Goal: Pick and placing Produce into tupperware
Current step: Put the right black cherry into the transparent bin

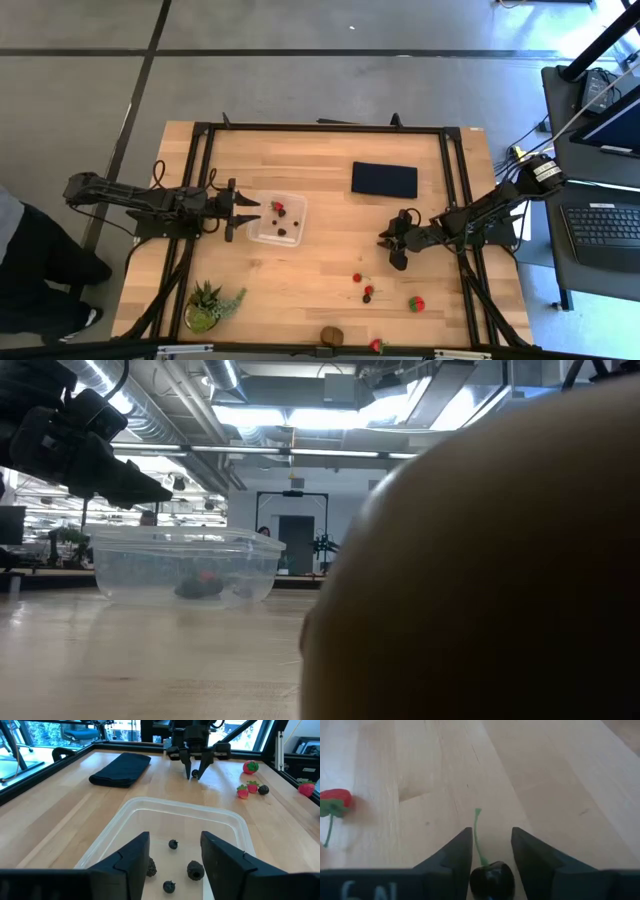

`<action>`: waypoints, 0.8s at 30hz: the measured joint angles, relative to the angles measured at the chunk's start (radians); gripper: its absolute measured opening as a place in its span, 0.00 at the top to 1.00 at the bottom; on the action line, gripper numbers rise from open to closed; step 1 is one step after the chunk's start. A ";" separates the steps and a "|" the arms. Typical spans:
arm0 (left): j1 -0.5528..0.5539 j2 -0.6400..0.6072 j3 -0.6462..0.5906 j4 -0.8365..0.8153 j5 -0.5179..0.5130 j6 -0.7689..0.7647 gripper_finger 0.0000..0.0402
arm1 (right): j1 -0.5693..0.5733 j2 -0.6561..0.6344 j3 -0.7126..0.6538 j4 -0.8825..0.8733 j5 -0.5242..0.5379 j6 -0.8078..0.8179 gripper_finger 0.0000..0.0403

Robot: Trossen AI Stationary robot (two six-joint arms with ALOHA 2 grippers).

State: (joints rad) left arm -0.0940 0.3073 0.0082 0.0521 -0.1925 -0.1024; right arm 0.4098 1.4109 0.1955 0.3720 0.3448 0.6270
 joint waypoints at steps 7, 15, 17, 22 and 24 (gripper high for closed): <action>0.000 0.000 0.000 0.000 0.000 0.000 0.59 | 0.000 0.000 0.000 -0.004 0.007 -0.008 0.73; 0.000 0.000 0.000 0.000 0.000 0.000 0.59 | 0.001 0.000 0.000 -0.005 0.014 -0.057 0.71; 0.000 0.000 0.000 0.000 0.000 0.000 0.59 | 0.001 0.000 0.000 -0.005 0.015 -0.058 0.71; 0.000 0.000 0.000 0.000 0.000 0.000 0.58 | 0.001 0.000 0.000 -0.006 0.019 -0.056 0.74; 0.000 0.000 0.000 0.000 0.000 0.000 0.58 | 0.001 0.000 0.000 -0.006 0.021 -0.056 0.76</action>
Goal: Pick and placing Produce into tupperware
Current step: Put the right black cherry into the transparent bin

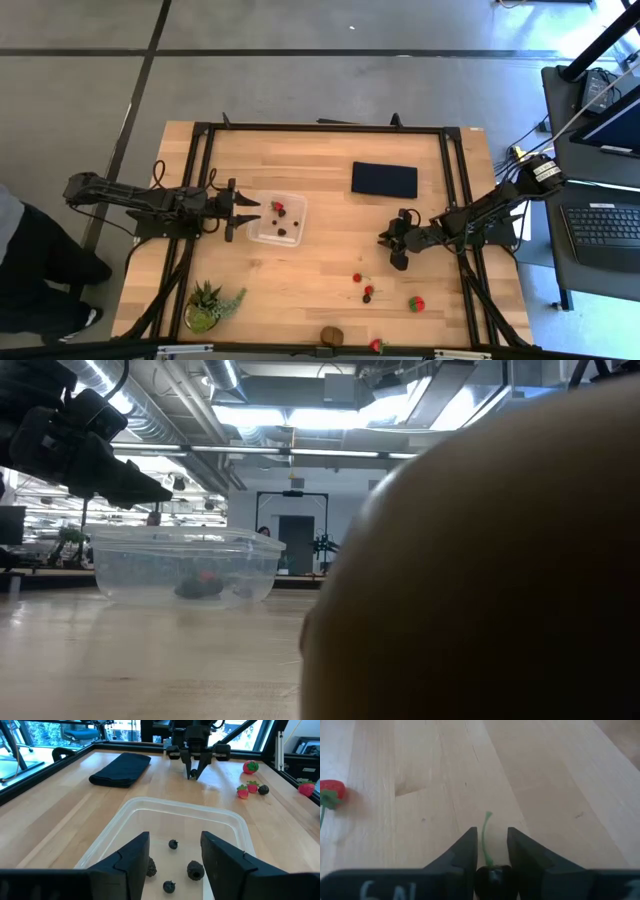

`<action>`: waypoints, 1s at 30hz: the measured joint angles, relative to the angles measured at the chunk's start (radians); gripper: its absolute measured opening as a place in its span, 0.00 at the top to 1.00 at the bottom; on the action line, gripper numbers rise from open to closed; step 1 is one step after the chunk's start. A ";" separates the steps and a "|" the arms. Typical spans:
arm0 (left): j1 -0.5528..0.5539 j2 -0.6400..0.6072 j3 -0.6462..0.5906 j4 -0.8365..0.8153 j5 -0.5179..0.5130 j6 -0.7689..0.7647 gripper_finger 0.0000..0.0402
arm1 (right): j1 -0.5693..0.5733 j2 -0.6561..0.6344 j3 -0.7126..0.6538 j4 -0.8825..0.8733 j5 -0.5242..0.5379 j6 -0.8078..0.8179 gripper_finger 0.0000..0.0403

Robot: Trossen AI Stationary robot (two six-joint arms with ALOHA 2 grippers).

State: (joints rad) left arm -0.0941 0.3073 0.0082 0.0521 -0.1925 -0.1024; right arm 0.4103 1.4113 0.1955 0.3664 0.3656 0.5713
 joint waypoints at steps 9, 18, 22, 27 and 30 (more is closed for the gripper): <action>0.000 0.000 0.000 0.000 0.000 0.000 0.60 | 0.000 0.000 0.000 0.006 0.003 0.001 0.73; 0.000 0.000 0.000 0.000 0.000 0.000 0.58 | 0.000 0.000 0.000 0.016 0.005 0.004 0.77; 0.000 0.000 0.000 0.000 0.000 0.000 0.58 | 0.000 0.000 0.000 0.016 0.011 0.030 0.76; 0.000 0.000 0.000 0.000 0.000 0.000 0.60 | 0.000 0.001 0.000 0.017 0.026 0.056 0.77; 0.000 0.000 0.000 0.000 0.000 0.000 0.60 | 0.000 0.000 0.000 0.018 0.031 0.057 0.78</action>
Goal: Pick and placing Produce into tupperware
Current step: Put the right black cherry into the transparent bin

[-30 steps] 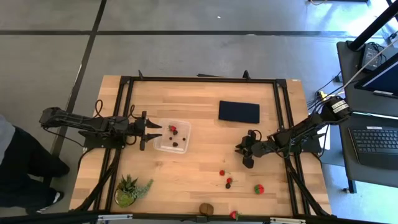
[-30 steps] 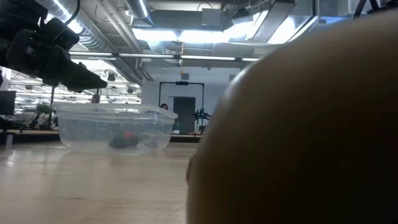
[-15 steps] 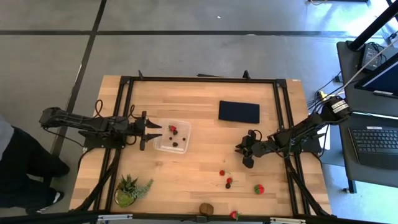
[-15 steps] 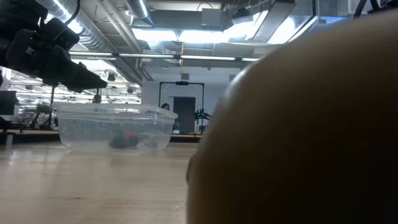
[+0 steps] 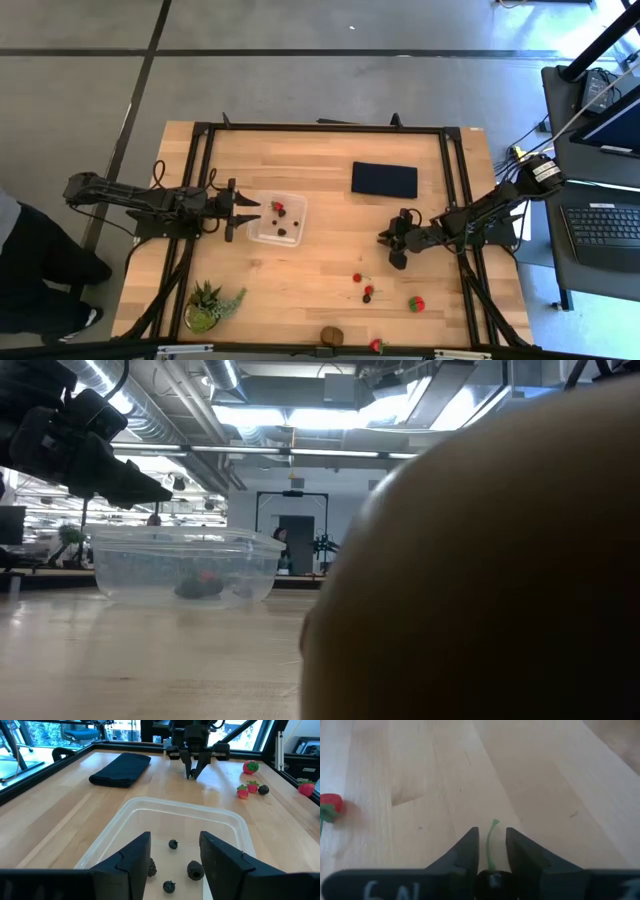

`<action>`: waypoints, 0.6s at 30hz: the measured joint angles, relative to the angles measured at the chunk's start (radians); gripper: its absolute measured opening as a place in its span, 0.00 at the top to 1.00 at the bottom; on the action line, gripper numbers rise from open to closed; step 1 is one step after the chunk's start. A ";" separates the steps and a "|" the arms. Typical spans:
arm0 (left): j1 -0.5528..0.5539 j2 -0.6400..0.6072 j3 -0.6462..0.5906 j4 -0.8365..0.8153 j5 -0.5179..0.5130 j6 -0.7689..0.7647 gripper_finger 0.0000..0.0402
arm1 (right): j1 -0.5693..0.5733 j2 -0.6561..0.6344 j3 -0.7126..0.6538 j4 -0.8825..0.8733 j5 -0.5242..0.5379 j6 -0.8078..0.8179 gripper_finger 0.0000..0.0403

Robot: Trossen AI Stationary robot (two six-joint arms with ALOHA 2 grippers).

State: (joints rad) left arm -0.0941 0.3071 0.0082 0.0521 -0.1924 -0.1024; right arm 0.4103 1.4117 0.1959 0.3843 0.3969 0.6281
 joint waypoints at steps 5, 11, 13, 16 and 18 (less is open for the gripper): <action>0.000 0.000 0.000 0.000 0.000 0.000 0.58 | -0.001 0.000 0.000 0.013 0.005 -0.002 0.78; 0.000 0.000 0.000 0.000 0.000 0.000 0.58 | -0.001 0.000 0.027 -0.009 0.004 -0.044 0.78; 0.000 0.000 0.000 0.000 0.000 0.000 0.58 | -0.001 0.000 0.031 -0.010 0.002 -0.063 0.78; 0.000 0.000 0.000 0.000 0.000 0.000 0.59 | -0.001 0.001 0.032 -0.012 0.002 -0.069 0.78; 0.000 0.000 0.000 0.000 0.000 0.000 0.60 | -0.001 0.000 0.033 -0.019 0.002 -0.052 0.78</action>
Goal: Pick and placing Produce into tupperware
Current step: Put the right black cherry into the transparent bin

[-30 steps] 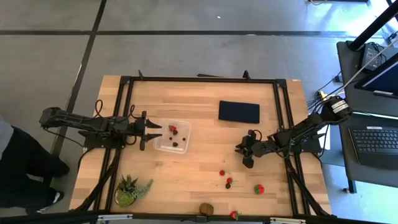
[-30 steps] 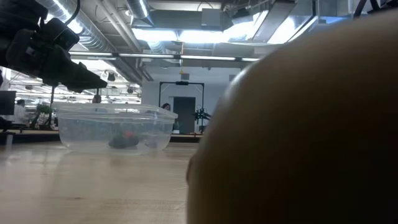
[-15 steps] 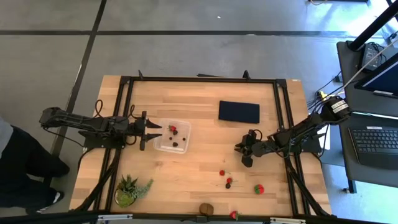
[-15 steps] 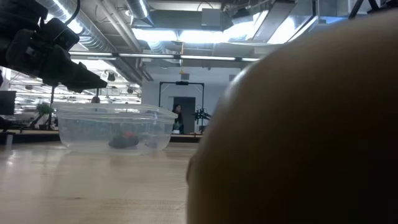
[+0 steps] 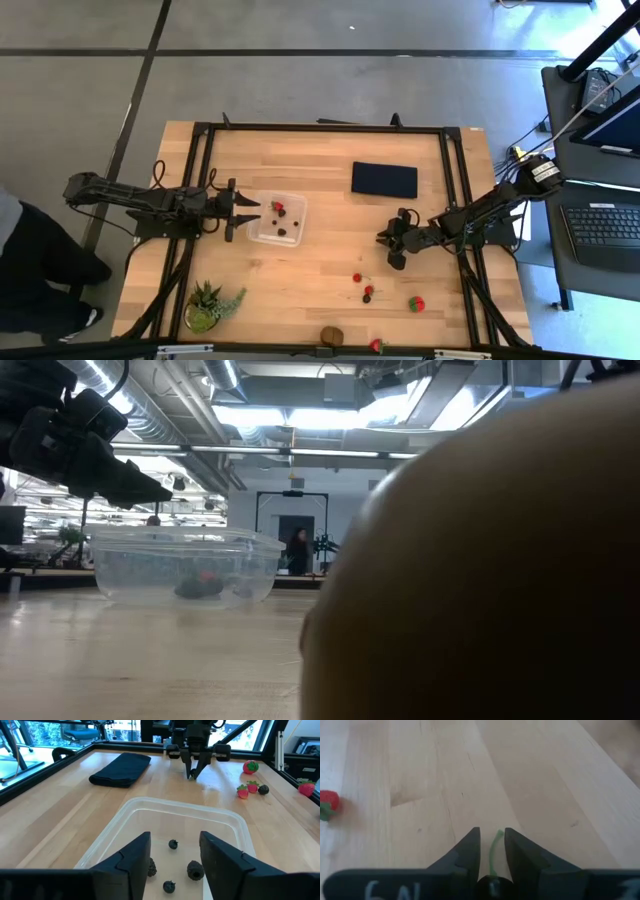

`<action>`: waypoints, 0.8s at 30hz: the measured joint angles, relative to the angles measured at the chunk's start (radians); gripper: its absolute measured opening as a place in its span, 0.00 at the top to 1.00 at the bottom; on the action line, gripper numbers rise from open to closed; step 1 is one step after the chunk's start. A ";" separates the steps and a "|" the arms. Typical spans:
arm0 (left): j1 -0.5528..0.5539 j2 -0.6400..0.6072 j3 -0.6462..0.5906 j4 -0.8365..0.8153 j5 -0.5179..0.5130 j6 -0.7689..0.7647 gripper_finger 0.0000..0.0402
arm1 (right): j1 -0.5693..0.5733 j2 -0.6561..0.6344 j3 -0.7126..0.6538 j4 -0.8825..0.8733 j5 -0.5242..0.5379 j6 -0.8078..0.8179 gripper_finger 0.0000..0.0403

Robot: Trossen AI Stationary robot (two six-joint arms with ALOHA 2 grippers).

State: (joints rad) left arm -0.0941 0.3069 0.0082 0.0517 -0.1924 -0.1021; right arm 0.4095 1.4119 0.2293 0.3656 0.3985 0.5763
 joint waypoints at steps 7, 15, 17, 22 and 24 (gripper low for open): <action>0.000 0.000 0.000 0.000 0.000 0.000 0.58 | 0.000 -0.001 0.000 -0.013 0.000 0.044 0.77; 0.000 0.000 0.000 0.000 0.000 0.000 0.58 | -0.001 0.001 -0.001 0.046 -0.008 0.043 0.84; 0.000 0.000 0.000 0.000 0.000 0.000 0.59 | 0.000 0.001 -0.001 0.046 -0.008 0.043 0.87; 0.000 0.000 0.000 0.000 0.000 0.000 0.60 | -0.001 0.001 -0.001 0.049 -0.006 0.023 0.92; 0.000 0.000 0.000 0.000 0.000 0.000 0.60 | -0.001 0.001 -0.001 0.050 -0.005 0.021 0.93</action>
State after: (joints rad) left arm -0.0940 0.3073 0.0082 0.0517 -0.1921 -0.1024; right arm 0.4088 1.4128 0.2283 0.4160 0.3935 0.5976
